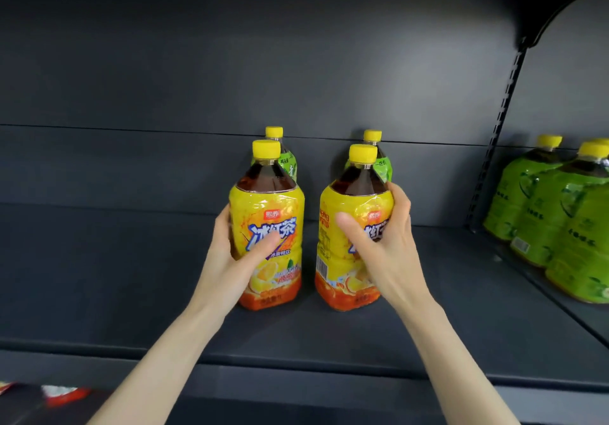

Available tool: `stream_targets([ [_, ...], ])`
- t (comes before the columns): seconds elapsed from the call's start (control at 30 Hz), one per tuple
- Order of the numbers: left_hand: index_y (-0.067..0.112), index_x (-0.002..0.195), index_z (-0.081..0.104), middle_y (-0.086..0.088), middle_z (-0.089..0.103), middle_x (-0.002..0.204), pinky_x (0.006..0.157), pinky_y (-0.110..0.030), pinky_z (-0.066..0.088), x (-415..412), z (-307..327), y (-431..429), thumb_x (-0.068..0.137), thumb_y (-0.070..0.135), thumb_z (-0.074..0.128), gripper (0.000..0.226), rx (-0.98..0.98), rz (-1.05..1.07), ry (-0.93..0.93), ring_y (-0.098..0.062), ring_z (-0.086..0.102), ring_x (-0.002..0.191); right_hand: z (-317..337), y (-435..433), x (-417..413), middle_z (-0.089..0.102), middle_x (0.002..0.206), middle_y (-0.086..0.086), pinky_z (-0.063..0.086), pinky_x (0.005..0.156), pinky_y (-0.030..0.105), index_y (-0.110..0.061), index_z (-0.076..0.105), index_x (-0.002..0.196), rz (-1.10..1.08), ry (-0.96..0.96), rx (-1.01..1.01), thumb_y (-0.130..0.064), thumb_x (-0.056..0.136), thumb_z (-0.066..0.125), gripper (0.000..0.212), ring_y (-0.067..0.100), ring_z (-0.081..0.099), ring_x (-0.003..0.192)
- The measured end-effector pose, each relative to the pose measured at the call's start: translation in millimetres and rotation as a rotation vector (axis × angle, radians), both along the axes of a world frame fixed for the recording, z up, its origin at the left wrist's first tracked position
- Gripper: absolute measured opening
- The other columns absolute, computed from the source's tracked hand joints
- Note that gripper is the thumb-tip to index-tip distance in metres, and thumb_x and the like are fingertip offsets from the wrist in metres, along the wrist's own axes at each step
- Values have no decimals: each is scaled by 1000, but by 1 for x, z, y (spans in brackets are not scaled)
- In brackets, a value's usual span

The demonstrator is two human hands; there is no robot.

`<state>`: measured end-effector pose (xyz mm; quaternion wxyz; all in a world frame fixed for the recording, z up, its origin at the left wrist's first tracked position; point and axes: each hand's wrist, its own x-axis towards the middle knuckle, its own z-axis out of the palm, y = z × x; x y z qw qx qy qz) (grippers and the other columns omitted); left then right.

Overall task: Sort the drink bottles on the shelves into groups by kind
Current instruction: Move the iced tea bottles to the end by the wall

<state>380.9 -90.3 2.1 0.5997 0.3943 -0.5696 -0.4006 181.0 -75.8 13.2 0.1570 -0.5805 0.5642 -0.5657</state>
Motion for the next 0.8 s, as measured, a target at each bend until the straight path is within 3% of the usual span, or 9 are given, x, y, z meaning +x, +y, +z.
stream_targets([
  [0.07, 43, 124, 39, 27, 65, 99, 66, -14, 51, -10, -1, 5, 67, 41, 67, 63, 1, -24, 40, 9, 63, 91, -5, 4, -9, 55, 125, -11, 56, 86, 26, -43, 24, 137, 192, -307, -18, -66, 66, 66, 86, 1, 64, 103],
  [0.13, 41, 123, 39, 23, 65, 100, 61, -10, 50, -20, 0, 7, 68, 44, 64, 61, -6, 2, 68, 10, 63, 87, -7, 3, -15, 63, 117, -12, 56, 74, 18, -36, 30, 138, 313, -454, 50, -54, 61, 67, 87, -2, 68, 94],
  [0.23, 33, 126, 42, 16, 63, 107, 61, -13, 51, -34, 2, 9, 70, 49, 61, 62, -23, 61, 108, 6, 64, 88, 1, 2, -15, 74, 100, -4, 56, 67, 20, -24, 57, 116, 362, -443, 130, -47, 58, 72, 64, 10, 72, 87],
  [0.3, 31, 128, 43, 16, 63, 106, 60, -14, 52, -42, 3, 15, 71, 49, 61, 62, -37, 86, 128, 5, 65, 88, 4, 7, -15, 76, 89, -5, 57, 66, 24, -23, 63, 105, 308, -457, 97, -44, 59, 79, 53, 13, 73, 83],
  [0.47, 31, 118, 51, 15, 67, 97, 62, -16, 51, -68, 9, 41, 70, 52, 58, 53, -66, 81, 98, 5, 66, 83, 5, 39, -35, 76, 93, -2, 60, 76, 37, -21, 64, 105, 175, -485, 37, -61, 53, 77, 67, 16, 74, 85],
  [0.53, 32, 109, 56, 15, 68, 93, 65, -19, 49, -88, 13, 54, 69, 55, 59, 46, -75, 65, 84, 6, 65, 81, 9, 60, -54, 76, 92, 0, 60, 76, 40, -20, 65, 101, 134, -481, 7, -59, 55, 77, 62, 17, 74, 84],
  [0.7, 34, 95, 59, 22, 71, 81, 59, -14, 51, -159, 17, 95, 72, 56, 67, 33, -76, -72, 97, 2, 67, 78, 15, 132, -121, 76, 88, 3, 60, 69, 34, -14, 66, 99, 16, -479, -100, -58, 55, 73, 63, 19, 74, 80],
  [0.8, 34, 95, 60, 20, 71, 84, 60, -16, 52, -215, 10, 133, 64, 64, 64, 43, -71, -161, 122, -1, 68, 79, 13, 188, -172, 76, 88, 6, 60, 66, 32, -12, 67, 100, -63, -474, -133, -56, 55, 72, 63, 21, 74, 80],
])
